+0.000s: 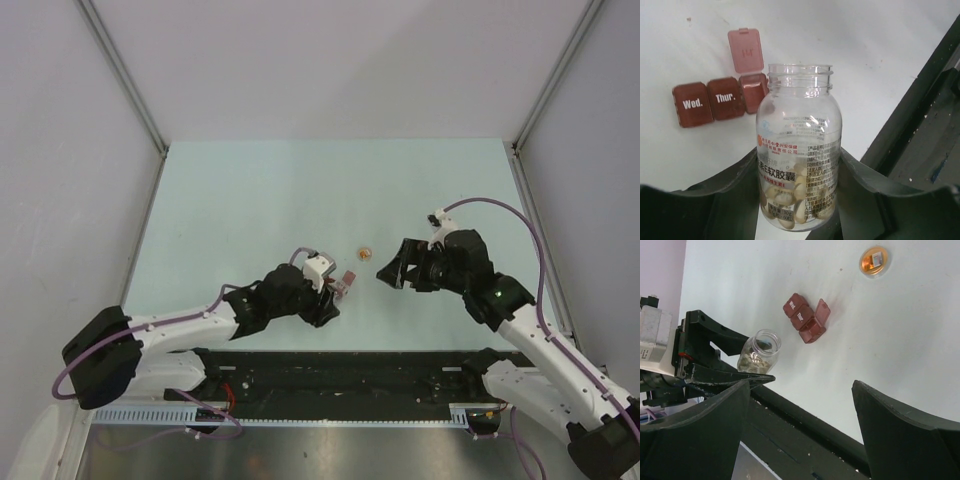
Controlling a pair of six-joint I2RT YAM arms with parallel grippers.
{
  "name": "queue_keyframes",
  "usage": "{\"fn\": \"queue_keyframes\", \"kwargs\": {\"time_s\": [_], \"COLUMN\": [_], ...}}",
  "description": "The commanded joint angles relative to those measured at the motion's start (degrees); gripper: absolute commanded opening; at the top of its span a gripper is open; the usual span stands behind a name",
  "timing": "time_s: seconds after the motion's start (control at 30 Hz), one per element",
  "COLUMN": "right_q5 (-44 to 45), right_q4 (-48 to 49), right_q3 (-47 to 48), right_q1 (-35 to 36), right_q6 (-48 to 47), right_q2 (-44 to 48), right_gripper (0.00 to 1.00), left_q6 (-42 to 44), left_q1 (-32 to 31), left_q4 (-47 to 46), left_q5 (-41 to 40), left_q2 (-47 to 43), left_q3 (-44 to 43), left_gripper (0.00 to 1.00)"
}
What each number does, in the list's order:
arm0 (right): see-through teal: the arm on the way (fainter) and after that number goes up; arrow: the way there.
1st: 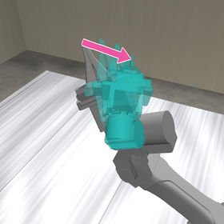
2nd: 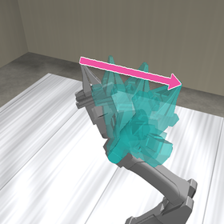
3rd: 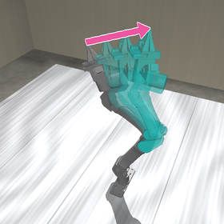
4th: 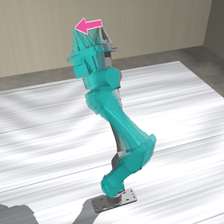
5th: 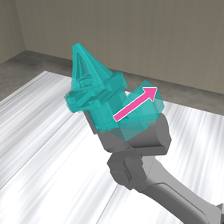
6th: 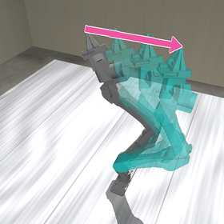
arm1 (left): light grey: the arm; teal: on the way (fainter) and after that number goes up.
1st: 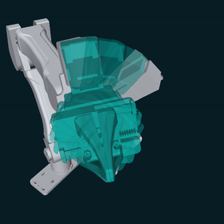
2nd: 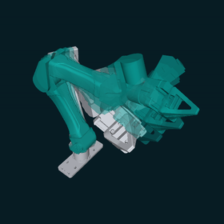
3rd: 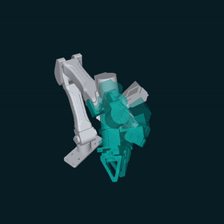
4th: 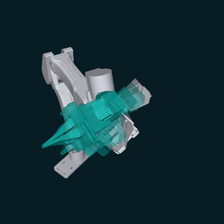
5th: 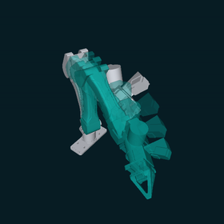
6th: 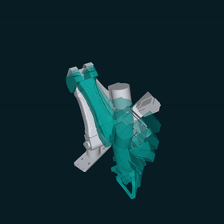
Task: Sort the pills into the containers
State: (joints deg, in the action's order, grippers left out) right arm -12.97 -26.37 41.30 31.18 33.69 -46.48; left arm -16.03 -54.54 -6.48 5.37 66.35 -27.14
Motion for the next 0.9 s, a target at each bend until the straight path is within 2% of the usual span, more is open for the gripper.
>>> {"fn": "queue_keyframes", "kwargs": {"time_s": [0.0,0.43,0.87], "right_q5": [-2.6,-5.4,-3.2], "right_q4": [-1.6,-3.1,-2.5], "right_q3": [1.9,1.9,1.2], "right_q1": [-2.3,-8.2,-9.0], "right_q6": [-2.9,-6.6,-8.1], "right_q2": [0.5,-2.4,-3.9], "right_gripper": [0.88,0.88,0.88], "left_q6": [2.3,5.3,7.7], "left_q1": [1.7,4.1,7.1], "left_q4": [4.0,13.7,20.1], "left_q5": [2.9,5.7,5.4], "left_q2": [1.9,9.9,14.1], "left_q3": [-4.7,-12.0,-16.5], "left_gripper": [0.0,0.0,0.01]}}
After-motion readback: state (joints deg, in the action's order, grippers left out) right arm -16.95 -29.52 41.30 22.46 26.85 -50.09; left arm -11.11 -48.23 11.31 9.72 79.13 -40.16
